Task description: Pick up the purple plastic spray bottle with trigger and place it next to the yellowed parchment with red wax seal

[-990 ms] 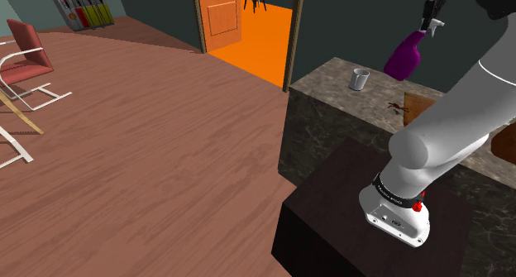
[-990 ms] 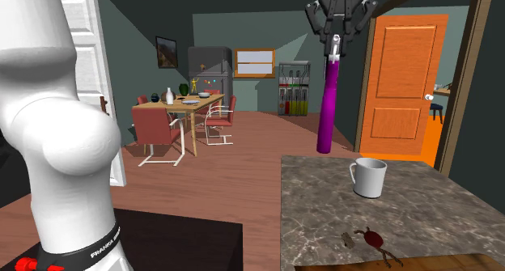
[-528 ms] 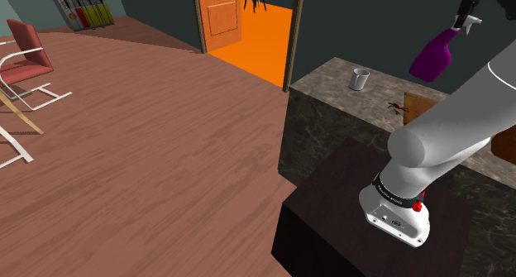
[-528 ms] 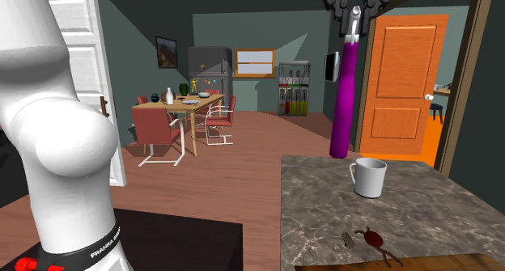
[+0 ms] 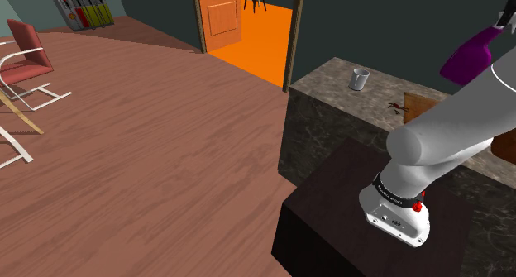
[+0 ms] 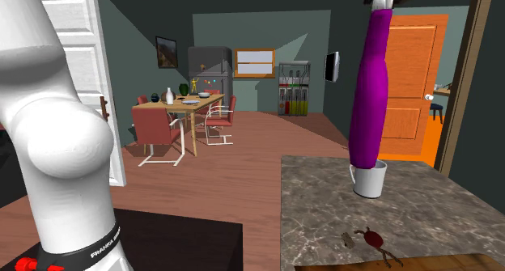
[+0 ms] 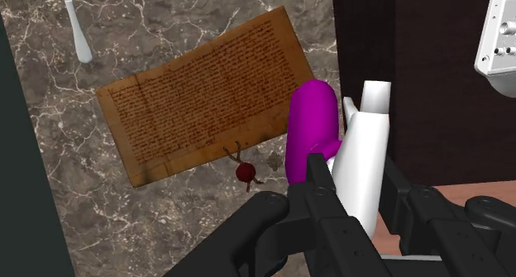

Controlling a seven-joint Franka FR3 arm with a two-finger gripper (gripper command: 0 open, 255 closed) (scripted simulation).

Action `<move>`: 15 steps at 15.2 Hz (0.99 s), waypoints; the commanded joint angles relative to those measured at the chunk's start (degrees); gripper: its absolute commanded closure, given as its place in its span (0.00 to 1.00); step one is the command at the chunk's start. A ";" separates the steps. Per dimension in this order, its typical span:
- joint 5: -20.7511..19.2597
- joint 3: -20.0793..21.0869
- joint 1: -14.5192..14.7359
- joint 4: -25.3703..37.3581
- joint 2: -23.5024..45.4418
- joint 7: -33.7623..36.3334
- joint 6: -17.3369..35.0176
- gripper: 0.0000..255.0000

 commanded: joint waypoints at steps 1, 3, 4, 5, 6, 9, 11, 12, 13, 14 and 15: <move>0.32 -2.64 -0.86 2.81 1.50 -4.02 -0.85 1.00; 0.55 -4.96 -1.73 4.92 2.55 -7.53 -1.50 1.00; 0.84 -6.26 -2.17 6.10 3.27 -9.41 -1.81 1.00; 1.27 -7.67 -2.64 7.36 4.15 -11.40 -2.10 1.00; 1.88 -9.17 -3.19 8.72 5.22 -13.50 -2.37 1.00; 5.20 -14.46 -5.40 13.38 9.80 -20.73 -3.17 1.00; 9.18 -18.28 -8.27 17.11 14.39 -26.55 -3.84 1.00; 11.77 -19.94 -10.53 19.23 17.17 -29.73 -4.33 1.00; 14.62 -21.17 -13.50 21.57 20.12 -32.95 -5.00 1.00; 17.09 -21.74 -16.53 23.74 22.61 -35.59 -5.73 1.00; 15.65 -21.12 -15.58 21.90 21.17 -34.59 -4.61 1.00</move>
